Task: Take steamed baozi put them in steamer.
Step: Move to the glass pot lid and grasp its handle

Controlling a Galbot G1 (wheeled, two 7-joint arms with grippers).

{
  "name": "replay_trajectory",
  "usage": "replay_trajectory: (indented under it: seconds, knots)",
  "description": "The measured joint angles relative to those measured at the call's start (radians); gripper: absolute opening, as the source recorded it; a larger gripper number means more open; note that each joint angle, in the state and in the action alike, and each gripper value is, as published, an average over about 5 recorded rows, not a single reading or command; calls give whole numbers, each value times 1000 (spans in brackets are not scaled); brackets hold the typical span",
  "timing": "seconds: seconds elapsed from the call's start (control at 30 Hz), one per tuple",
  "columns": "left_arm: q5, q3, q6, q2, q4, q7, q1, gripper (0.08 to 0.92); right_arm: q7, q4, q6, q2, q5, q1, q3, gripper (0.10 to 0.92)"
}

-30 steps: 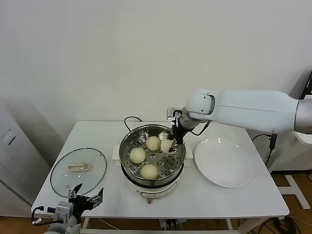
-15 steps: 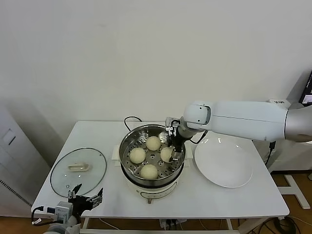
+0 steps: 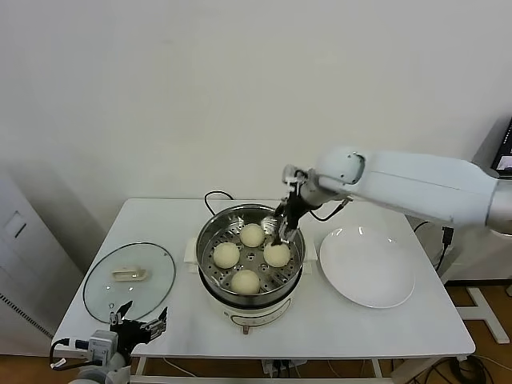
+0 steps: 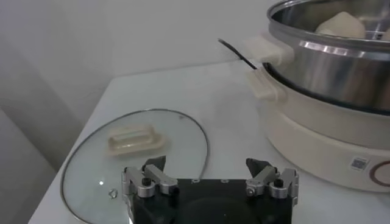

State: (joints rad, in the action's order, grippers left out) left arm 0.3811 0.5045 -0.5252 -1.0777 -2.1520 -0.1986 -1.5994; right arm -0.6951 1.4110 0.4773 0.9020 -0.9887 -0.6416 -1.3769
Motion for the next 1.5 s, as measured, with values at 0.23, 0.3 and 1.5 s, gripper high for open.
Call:
replay_trajectory:
  seconds: [0.23, 0.3, 1.5]
  knots:
    - [1, 1, -2, -6, 4, -2, 10, 823, 87, -2, -119, -138, -24, 173, 253, 823]
    - [1, 1, 0, -8, 7, -1, 11, 823, 123, 0, -159, -170, -25, 245, 344, 823]
    - [-201, 30, 130, 15, 86, 61, 31, 823, 468, 45, -607, 153, 439, 1702, 1940, 823]
